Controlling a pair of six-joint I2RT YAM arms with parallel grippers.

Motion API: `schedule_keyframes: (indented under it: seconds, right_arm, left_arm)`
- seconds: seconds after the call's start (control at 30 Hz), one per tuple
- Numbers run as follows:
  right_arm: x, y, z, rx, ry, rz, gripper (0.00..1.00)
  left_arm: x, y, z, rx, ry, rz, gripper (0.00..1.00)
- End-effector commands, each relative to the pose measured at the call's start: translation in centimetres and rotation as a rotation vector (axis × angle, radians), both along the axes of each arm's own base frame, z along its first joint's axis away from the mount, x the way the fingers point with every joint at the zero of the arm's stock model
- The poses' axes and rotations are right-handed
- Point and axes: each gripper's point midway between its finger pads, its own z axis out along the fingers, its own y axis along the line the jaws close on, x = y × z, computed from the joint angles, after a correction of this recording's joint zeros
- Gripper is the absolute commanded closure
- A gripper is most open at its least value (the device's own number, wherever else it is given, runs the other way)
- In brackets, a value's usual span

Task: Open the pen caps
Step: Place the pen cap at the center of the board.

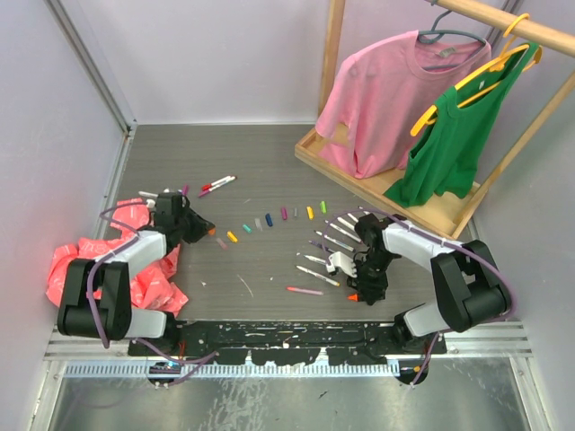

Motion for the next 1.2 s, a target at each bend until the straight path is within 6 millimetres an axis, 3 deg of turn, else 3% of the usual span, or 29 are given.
schedule_keyframes:
  seconds: [0.0,0.23,0.57,0.97,1.03,1.17]
  right_arm:
    - [0.6,-1.3,-1.3,-0.058,-0.047,0.011,0.71]
    - [0.6,-1.3,-1.3,-0.058,-0.052,0.002,0.66]
    - [0.7,-1.3,-1.3,-0.057,-0.059,-0.011,0.68]
    - [1.1,-1.3,-1.1,-0.052,-0.065,-0.031,0.92]
    - [1.2,-1.0,-0.4,-0.024,-0.061,-0.026,0.96]
    - [2.9,0.5,2.7,0.067,-0.105,-0.030,0.99]
  left_arm:
    - [3.0,0.2,2.0,-0.007,-0.082,0.023,1.00]
    - [3.2,1.0,0.4,0.020,-0.045,0.047,1.00]
    - [3.4,0.8,-0.1,0.013,-0.032,0.039,1.00]
    - [3.6,1.1,0.1,0.027,-0.037,0.038,1.00]
    - [3.7,1.1,0.4,0.029,-0.043,0.035,1.00]
    - [4.2,1.2,1.1,0.036,-0.059,0.031,1.00]
